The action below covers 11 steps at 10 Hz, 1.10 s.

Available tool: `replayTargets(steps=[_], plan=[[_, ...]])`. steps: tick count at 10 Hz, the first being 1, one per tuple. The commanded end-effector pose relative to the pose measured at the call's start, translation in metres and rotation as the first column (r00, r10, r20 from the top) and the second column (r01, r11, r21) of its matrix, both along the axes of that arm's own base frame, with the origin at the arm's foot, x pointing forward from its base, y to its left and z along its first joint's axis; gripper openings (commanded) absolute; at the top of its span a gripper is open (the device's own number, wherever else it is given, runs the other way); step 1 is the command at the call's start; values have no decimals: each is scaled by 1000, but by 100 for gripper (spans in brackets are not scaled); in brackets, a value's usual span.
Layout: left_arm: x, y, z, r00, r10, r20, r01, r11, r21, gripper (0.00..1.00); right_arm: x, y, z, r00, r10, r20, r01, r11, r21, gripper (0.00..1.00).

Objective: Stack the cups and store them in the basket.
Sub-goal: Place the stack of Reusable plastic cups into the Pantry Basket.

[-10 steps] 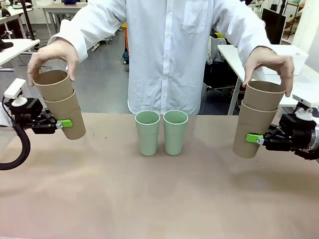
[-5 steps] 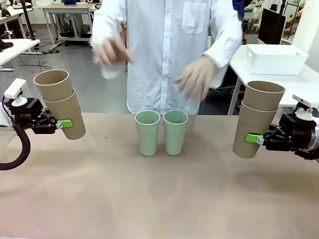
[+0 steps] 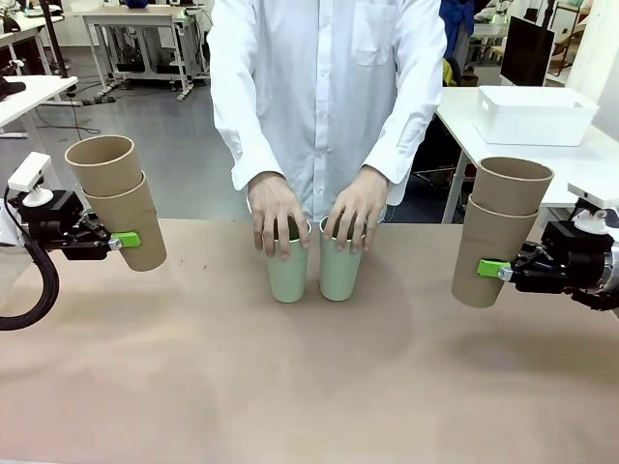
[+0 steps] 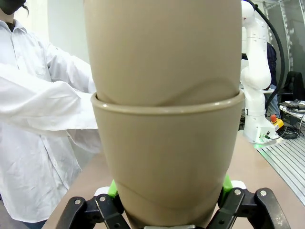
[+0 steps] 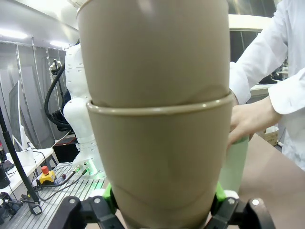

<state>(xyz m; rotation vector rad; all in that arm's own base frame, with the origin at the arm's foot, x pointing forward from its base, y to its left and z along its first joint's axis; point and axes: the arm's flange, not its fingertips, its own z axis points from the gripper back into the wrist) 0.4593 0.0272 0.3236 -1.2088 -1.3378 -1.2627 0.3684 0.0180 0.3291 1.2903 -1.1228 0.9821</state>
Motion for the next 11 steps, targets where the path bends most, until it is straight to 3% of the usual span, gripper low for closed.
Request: replayTargets(steps=[1, 11], plan=[[0, 0, 3, 1000, 1, 7, -1, 1000, -5, 85, 2, -1, 4, 1000, -14, 9, 14, 1000, 11, 85], [0, 0, 3, 1000, 1, 7, -1, 1000, -5, 85, 2, -1, 4, 1000, -14, 9, 14, 1000, 11, 85]])
